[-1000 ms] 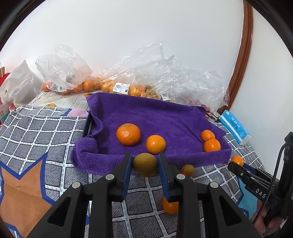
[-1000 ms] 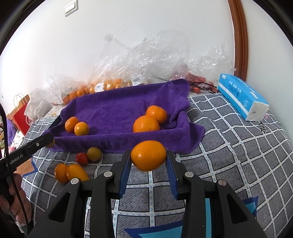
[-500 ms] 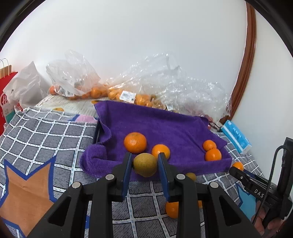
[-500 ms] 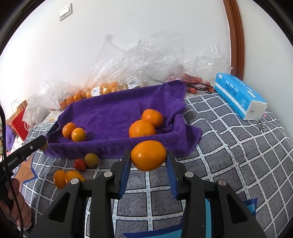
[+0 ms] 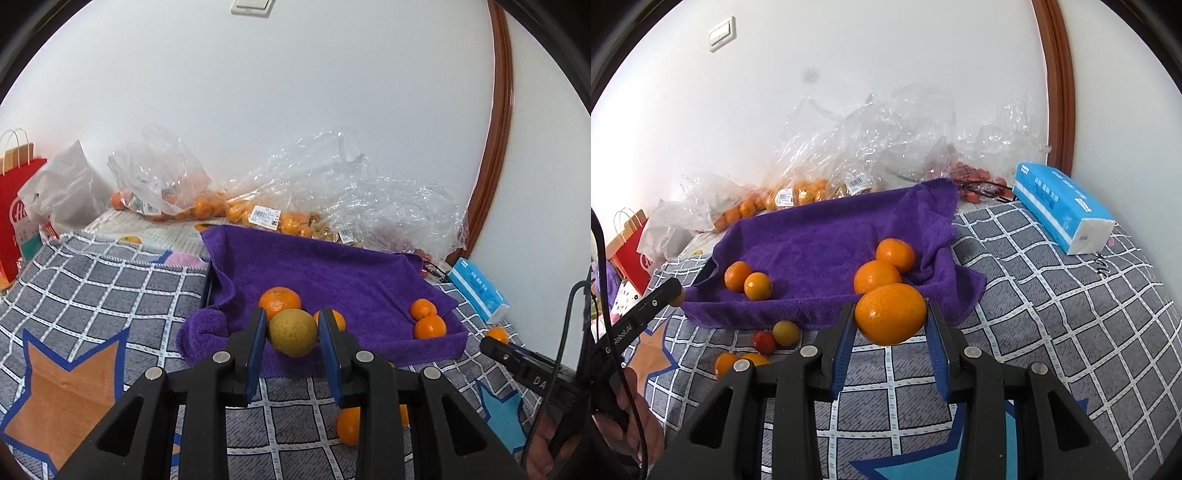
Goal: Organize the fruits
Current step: 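Carry the yellow-green fruit over the towel with the left tool while the right tool carries its tangerine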
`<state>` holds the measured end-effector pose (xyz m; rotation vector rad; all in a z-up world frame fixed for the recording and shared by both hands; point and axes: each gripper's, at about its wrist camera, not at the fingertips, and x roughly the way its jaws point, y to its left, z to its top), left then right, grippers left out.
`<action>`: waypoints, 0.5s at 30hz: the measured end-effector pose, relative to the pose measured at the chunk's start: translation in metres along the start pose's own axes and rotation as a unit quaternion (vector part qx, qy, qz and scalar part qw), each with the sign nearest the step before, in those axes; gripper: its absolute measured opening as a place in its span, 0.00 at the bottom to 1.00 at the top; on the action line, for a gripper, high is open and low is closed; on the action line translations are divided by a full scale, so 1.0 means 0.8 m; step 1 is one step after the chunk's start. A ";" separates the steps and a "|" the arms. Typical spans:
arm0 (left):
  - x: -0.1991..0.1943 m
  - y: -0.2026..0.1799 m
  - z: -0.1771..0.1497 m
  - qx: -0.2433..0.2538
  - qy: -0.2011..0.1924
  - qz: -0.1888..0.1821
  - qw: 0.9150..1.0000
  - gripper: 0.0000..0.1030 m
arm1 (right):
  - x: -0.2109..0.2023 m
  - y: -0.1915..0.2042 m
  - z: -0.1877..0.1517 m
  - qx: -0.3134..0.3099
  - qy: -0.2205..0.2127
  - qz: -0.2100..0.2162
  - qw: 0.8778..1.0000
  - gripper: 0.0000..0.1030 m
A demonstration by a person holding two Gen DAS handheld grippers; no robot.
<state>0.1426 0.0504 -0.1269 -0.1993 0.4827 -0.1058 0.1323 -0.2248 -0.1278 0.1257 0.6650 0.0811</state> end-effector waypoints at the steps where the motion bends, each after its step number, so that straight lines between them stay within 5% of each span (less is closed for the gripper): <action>1: 0.000 -0.001 0.000 0.001 -0.001 0.001 1.000 0.27 | -0.002 0.001 0.001 0.001 0.000 0.000 1.000 0.36; 15: -0.006 0.006 0.001 -0.013 -0.010 0.008 1.000 0.27 | -0.033 0.008 0.018 0.001 -0.021 -0.004 1.000 0.36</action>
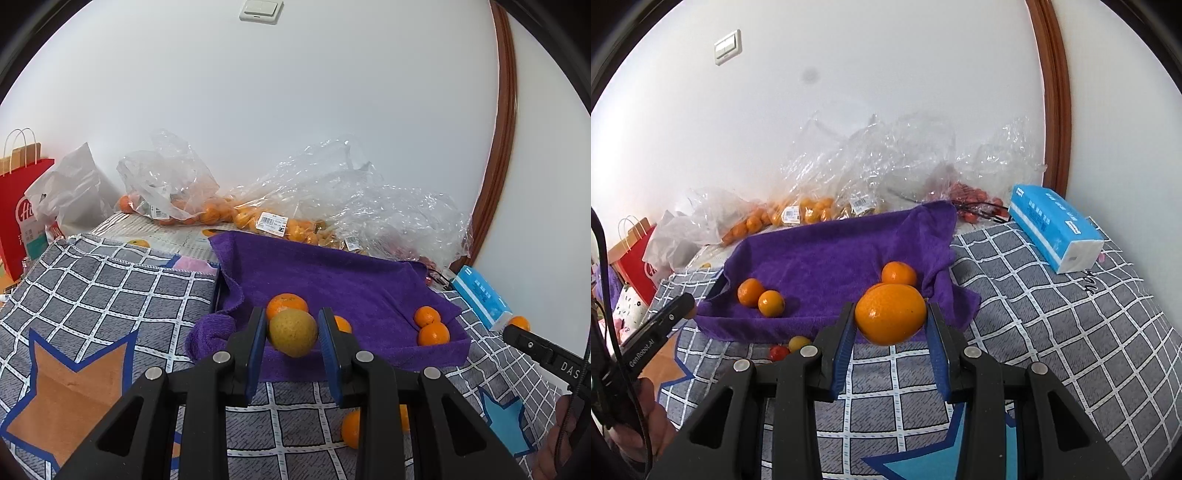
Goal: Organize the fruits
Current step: 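Carry the yellow-green fruit over the towel with the left tool while the right tool carries its tangerine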
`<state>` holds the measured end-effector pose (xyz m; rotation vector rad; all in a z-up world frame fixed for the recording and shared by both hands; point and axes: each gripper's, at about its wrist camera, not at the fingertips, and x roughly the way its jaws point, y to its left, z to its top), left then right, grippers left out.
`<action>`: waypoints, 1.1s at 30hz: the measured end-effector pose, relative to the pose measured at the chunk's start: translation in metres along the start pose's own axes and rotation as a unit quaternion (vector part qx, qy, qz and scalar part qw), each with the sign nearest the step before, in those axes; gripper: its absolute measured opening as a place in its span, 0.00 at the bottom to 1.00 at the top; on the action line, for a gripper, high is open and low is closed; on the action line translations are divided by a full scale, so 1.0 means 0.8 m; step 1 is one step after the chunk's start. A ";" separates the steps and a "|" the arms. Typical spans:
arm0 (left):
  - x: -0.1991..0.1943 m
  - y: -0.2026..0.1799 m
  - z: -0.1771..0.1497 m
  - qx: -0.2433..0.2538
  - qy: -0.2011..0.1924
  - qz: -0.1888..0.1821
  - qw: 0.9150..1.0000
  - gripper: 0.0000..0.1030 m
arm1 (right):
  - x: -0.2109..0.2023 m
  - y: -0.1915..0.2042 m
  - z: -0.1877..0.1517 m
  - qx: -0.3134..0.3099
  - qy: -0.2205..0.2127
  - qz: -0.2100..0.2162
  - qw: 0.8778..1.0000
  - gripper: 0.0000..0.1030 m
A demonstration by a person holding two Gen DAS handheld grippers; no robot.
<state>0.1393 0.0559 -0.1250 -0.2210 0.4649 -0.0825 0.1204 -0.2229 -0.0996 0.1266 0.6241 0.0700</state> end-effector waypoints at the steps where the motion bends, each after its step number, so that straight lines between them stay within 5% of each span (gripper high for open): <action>1: 0.000 0.001 0.000 -0.002 -0.001 0.001 1.000 0.27 | 0.000 0.000 0.000 0.001 0.000 0.000 1.000 0.36; 19: -0.012 0.021 0.024 -0.047 0.001 -0.009 0.999 0.27 | -0.016 -0.005 0.011 0.013 -0.007 -0.013 1.000 0.36; 33: -0.028 -0.004 0.079 0.011 -0.017 0.011 1.000 0.27 | -0.003 0.003 0.051 0.001 -0.030 0.001 1.000 0.36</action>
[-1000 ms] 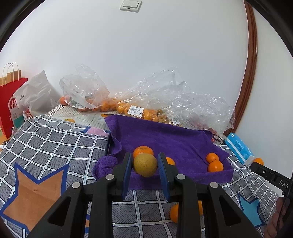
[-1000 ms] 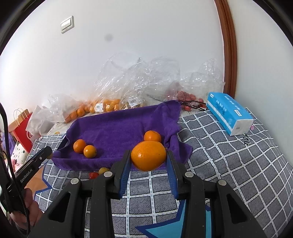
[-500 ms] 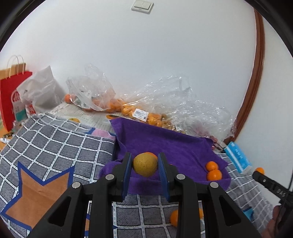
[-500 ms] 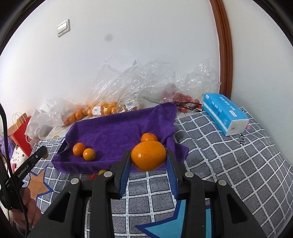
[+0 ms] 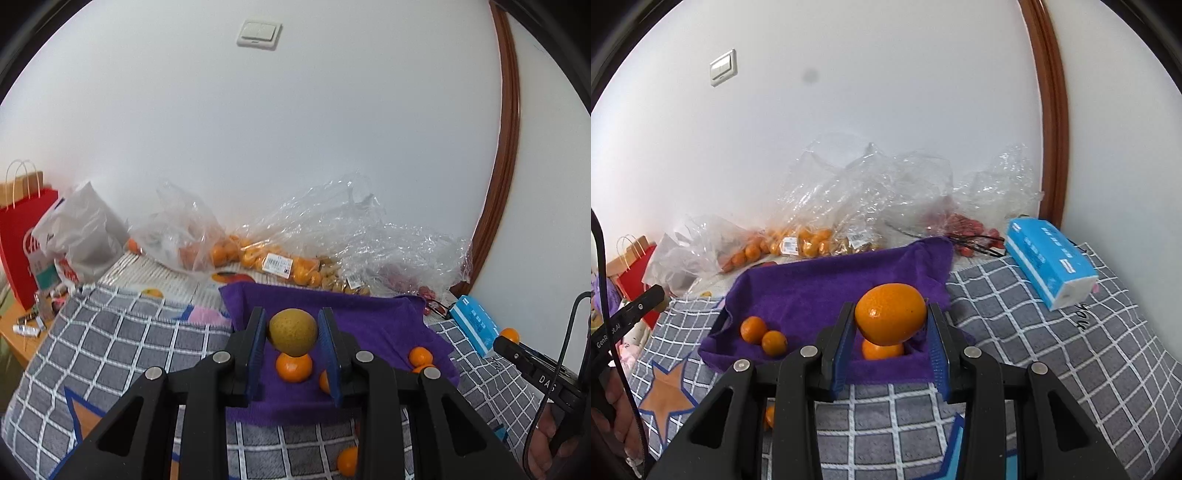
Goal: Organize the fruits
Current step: 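Carry the yellow-green fruit over the towel with the left tool while the right tool carries its tangerine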
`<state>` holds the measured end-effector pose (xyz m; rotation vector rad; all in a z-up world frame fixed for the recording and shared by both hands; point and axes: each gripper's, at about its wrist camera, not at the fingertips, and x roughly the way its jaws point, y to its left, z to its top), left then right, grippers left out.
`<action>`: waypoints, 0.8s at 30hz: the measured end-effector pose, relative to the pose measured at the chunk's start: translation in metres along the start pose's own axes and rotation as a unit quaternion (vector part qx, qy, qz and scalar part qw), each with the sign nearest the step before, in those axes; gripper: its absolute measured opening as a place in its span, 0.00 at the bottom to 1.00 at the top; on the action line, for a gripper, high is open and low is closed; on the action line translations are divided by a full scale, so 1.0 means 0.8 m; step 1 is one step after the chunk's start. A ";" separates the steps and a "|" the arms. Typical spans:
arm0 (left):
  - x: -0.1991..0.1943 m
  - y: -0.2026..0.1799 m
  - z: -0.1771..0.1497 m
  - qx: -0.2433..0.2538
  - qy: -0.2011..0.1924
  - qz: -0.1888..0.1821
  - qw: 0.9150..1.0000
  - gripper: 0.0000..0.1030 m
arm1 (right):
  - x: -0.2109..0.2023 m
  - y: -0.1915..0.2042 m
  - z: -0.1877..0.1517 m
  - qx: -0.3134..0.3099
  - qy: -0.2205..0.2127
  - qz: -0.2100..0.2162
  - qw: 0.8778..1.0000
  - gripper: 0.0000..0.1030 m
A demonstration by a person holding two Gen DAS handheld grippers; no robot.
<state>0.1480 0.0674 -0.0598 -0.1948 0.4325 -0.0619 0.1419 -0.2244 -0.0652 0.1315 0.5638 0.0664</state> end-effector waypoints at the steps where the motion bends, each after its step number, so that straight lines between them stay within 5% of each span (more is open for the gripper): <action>1: 0.001 -0.002 0.003 0.001 -0.002 0.000 1.000 0.27 | 0.002 0.001 0.002 -0.002 -0.002 0.001 1.000 0.36; 24: 0.109 -0.002 0.049 -0.032 0.010 -0.002 0.999 0.27 | 0.093 0.000 0.061 -0.011 -0.005 0.017 1.000 0.36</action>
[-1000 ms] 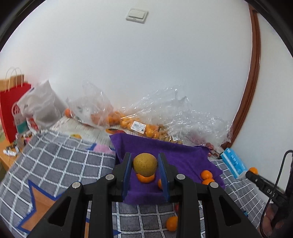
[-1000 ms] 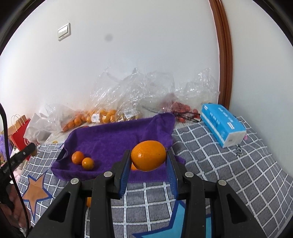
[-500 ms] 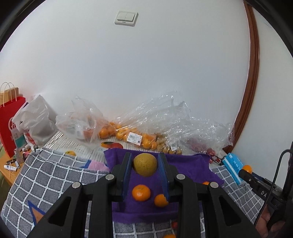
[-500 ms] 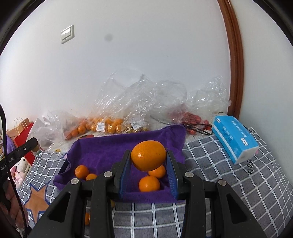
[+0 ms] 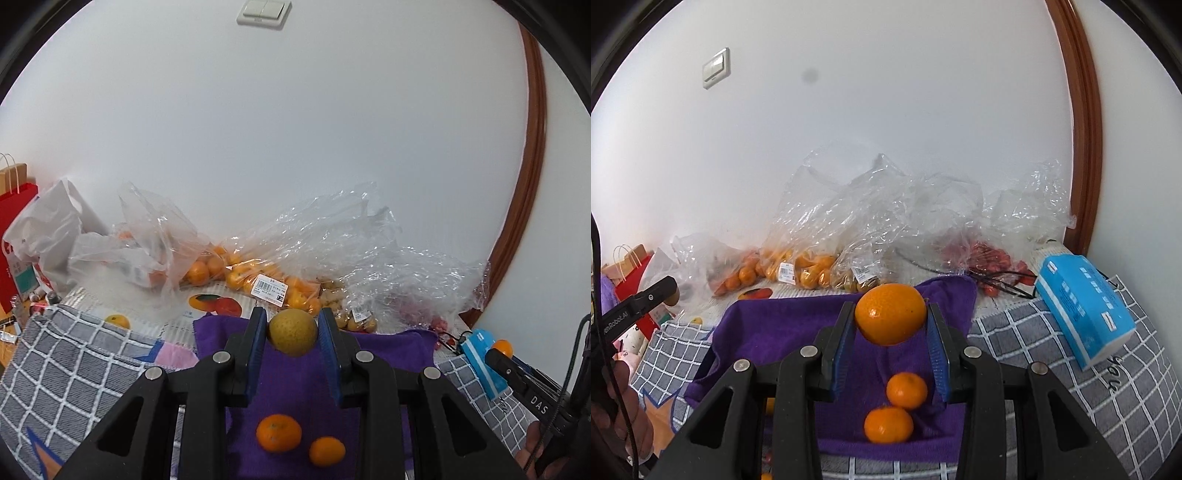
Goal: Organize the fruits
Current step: 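Carry the yellow-green fruit over the towel with the left tool while the right tool carries its tangerine, then lower both held fruits toward the purple towel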
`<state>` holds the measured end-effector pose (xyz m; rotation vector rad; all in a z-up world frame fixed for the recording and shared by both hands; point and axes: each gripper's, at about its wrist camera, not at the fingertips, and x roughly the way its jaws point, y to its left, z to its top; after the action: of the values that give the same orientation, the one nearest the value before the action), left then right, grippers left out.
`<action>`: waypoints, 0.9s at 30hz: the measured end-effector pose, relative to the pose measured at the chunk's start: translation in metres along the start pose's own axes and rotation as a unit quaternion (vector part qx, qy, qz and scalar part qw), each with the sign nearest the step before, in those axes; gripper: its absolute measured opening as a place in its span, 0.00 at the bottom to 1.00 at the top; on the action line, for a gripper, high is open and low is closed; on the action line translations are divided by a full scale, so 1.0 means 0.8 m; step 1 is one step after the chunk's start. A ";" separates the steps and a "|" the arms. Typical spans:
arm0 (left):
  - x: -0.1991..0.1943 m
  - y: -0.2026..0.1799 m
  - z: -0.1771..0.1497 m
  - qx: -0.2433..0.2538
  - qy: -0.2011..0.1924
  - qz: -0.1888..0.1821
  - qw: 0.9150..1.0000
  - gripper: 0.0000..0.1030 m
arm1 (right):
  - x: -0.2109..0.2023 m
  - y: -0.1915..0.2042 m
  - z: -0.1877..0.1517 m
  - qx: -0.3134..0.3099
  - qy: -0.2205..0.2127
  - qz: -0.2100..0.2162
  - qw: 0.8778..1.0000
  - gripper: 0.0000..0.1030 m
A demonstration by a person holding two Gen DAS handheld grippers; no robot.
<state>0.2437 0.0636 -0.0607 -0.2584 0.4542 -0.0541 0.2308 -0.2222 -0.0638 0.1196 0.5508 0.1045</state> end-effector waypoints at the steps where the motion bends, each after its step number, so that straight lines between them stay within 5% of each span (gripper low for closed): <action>1: 0.008 0.000 0.000 -0.001 0.003 0.001 1.000 0.27 | 0.007 -0.001 0.001 0.000 0.001 0.000 1.000 0.36; 27: 0.076 0.040 -0.044 -0.035 0.050 0.003 0.998 0.27 | 0.083 -0.055 -0.027 0.039 0.045 -0.009 0.998 0.36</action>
<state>0.2827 0.0797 -0.1252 -0.3242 0.5563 -0.0455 0.2787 -0.2555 -0.1223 0.1871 0.6454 0.0699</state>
